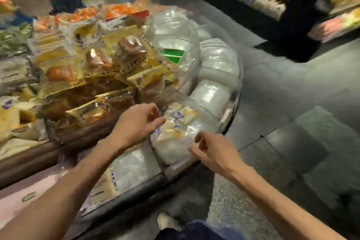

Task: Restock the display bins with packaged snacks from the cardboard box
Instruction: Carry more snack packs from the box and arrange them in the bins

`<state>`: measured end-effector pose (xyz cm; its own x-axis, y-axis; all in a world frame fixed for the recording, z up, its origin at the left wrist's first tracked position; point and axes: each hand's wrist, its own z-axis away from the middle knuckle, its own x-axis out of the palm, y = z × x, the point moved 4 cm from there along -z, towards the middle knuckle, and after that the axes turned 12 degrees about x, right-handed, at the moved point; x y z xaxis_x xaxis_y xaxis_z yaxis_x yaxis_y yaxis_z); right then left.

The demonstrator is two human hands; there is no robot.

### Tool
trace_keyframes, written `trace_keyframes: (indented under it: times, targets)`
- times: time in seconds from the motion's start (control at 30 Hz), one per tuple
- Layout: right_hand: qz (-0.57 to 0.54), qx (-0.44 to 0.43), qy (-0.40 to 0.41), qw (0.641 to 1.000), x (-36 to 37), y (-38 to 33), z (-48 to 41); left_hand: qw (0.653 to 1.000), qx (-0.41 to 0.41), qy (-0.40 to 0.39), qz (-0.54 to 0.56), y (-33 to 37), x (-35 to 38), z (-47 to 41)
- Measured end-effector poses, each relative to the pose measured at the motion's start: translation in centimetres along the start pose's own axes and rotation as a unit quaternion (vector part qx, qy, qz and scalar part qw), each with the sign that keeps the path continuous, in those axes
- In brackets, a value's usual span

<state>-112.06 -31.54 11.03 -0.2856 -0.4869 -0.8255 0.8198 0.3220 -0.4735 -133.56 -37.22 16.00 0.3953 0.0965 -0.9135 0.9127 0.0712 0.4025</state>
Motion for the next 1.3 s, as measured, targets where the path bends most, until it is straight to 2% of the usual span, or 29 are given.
trace_keyframes:
  times: [0.13,0.23,0.4,0.53,0.67,0.83,0.9,1.0,1.07,1.17,1.3]
  targets:
    - [-0.075,0.136,0.084,0.984,-6.3,14.2,8.4,0.976,0.209,-0.048,0.046,17.6,6.3,-5.2]
    - [-0.114,0.228,0.155,0.955,-8.3,24.2,14.3,0.950,0.282,-0.124,0.047,29.0,14.1,-6.9]
    - [-0.166,0.406,0.262,0.860,-10.1,40.0,25.3,0.878,0.405,-0.240,0.092,47.7,27.5,-5.7]
    - [-0.191,0.522,0.303,0.774,-10.0,49.4,32.0,0.811,0.471,-0.333,0.093,58.2,36.4,-3.9]
    - [-0.209,0.606,0.280,0.715,-9.3,58.0,36.3,0.781,0.486,-0.385,0.073,65.9,44.9,-4.6]
    - [-0.213,0.661,0.226,0.683,-8.8,69.5,37.6,0.732,0.501,-0.458,0.057,74.8,55.9,-7.7]
    - [-0.218,0.674,0.196,0.678,-8.7,72.7,37.3,0.734,0.503,-0.455,0.028,76.9,59.1,-9.1]
    - [-0.252,0.705,0.166,0.642,-8.1,79.3,37.0,0.731,0.499,-0.465,-0.023,80.9,64.7,-11.7]
    - [-0.288,0.722,0.170,0.606,-8.3,82.7,37.0,0.733,0.494,-0.465,-0.047,83.3,67.4,-13.5]
    - [-0.344,0.748,0.198,0.533,-8.4,87.0,37.5,0.745,0.463,-0.474,-0.077,85.6,71.2,-15.6]
    - [-0.417,0.742,0.242,0.466,-7.7,92.3,37.9,0.762,0.337,-0.550,-0.058,85.8,75.6,-17.5]
